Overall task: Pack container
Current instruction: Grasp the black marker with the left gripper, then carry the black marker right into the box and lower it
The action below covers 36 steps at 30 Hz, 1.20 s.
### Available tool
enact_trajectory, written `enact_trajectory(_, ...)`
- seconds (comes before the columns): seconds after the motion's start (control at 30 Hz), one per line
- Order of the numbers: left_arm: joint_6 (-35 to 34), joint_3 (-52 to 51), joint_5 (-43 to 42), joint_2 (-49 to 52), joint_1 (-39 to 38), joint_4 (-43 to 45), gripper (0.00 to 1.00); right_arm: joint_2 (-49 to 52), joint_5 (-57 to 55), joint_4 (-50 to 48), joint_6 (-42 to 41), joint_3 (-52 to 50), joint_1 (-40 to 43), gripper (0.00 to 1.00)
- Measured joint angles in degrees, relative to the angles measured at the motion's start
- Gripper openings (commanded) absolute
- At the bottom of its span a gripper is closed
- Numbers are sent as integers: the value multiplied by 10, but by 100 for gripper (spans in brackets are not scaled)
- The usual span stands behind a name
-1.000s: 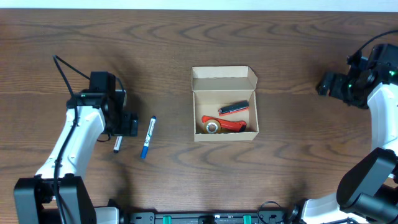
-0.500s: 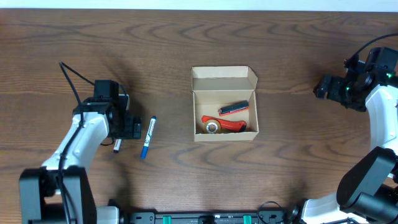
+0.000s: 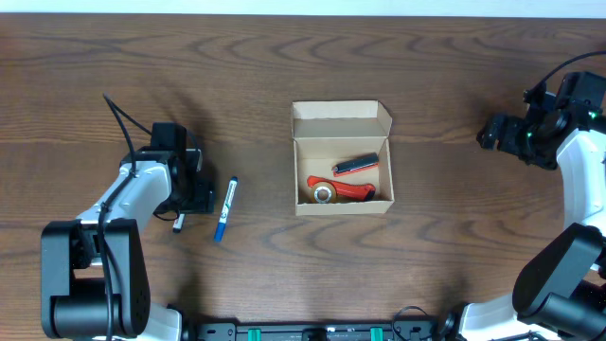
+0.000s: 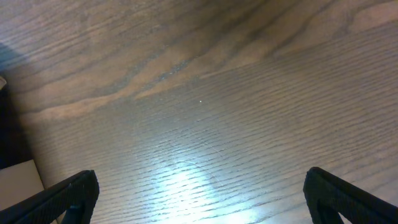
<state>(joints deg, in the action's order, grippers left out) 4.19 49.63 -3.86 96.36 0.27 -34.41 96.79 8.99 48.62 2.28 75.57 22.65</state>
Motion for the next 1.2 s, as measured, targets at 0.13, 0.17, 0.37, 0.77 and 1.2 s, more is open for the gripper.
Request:
enact_trajectory(0.13, 1, 0, 0, 0, 0, -1, 18, 0, 0, 0, 0, 0, 0, 99)
enact_trajectory(0.17, -1, 0, -1, 0, 0, -2, 13, 0, 0, 0, 0, 0, 0, 99)
enact_trajectory(0.37, -3, 5, -18, 1, 1, -22, 6, 0, 0, 0, 0, 0, 0, 99)
enact_trajectory(0.77, 8, 162, -147, -69, -13, -114, 6, 0, 0, -9, 0, 0, 0, 99)
enact_trajectory(1.2, 362, 357, -250, -127, -271, -163, 6, 0, 0, -18, 3, 0, 0, 99)
